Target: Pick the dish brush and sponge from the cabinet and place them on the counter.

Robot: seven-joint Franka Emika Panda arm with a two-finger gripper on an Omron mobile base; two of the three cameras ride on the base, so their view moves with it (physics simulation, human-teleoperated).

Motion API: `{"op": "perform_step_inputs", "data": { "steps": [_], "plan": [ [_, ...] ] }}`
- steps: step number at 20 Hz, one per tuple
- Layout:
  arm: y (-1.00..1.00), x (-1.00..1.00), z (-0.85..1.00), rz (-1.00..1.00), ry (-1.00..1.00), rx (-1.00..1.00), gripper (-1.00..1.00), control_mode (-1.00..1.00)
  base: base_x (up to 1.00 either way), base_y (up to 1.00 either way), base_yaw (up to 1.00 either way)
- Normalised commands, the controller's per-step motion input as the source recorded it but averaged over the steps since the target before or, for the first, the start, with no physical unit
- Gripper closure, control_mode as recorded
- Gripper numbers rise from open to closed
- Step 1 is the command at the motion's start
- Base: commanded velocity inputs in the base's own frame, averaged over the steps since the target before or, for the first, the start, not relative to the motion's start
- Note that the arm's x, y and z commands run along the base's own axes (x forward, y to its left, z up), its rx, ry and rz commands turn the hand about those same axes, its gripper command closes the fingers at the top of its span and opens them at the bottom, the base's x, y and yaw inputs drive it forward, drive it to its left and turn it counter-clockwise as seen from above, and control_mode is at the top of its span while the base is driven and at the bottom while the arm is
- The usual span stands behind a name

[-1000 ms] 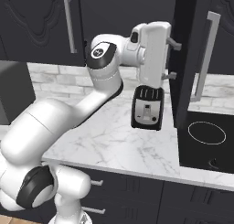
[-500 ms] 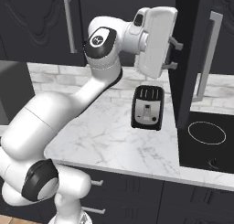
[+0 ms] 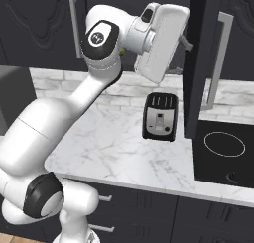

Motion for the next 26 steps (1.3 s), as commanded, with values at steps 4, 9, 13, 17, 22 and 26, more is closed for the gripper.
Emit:
{"op": "perform_step_inputs", "data": {
  "steps": [4,9,13,17,22,26],
  "plan": [
    [0.18,-0.09,-0.04,0.0,0.01,0.01,-1.0,-1.0,0.0,0.0,0.0],
    [0.32,-0.07,0.0,0.03,-0.09,0.02,-1.0,-1.0,0.0,0.0,0.0],
    [0.01,-0.28,0.0,0.0,-0.14,0.11,-1.0,-1.0,0.0,0.0,0.0],
    [0.21,-0.18,0.0,0.03,-0.04,0.08,-1.0,-1.0,0.0,0.0,0.0],
    [0.51,-0.05,0.0,0.11,-0.03,0.0,-1.0,-1.0,0.0,0.0,0.0],
    [0.41,-0.24,0.0,0.13,-0.13,0.03,-1.0,-1.0,0.0,0.0,0.0]
  ]
}}
